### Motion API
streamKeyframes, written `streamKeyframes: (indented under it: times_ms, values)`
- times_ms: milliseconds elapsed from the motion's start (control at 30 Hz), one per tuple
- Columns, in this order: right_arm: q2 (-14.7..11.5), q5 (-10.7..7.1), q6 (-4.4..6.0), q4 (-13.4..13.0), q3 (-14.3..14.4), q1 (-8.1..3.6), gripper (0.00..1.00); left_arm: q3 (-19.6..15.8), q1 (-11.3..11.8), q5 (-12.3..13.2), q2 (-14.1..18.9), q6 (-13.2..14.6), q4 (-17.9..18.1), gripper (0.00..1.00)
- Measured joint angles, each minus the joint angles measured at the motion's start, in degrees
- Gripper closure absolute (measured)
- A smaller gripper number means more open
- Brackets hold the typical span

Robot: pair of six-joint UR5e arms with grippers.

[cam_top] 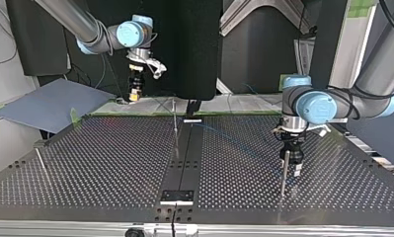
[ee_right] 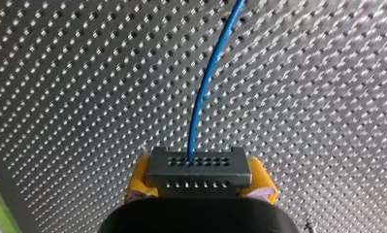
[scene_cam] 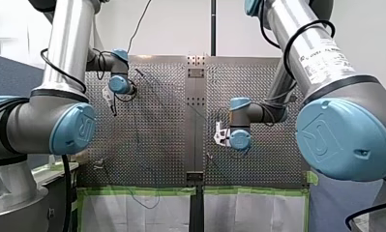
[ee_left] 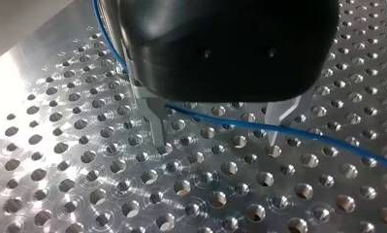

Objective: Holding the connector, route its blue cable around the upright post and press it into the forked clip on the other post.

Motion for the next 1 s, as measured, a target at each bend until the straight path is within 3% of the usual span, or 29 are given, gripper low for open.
streamKeyframes:
  times_ms: [333, 667, 1000]
  values:
    - [0.9, -1.36, 2.32, -4.7, 4.7, -0.77, 1.00, 0.0, -0.5, -0.2, 0.0, 0.1, -0.1, 0.00]
    - [4.9, 0.58, 4.12, -9.2, 8.5, -1.15, 1.00, 0.0, -0.9, -0.2, 0.0, 0.0, -0.2, 0.00]
    - [10.2, 0.84, 4.59, -14.5, 8.8, -0.91, 1.00, 0.0, -1.0, -0.3, 0.0, 0.0, -0.2, 0.00]
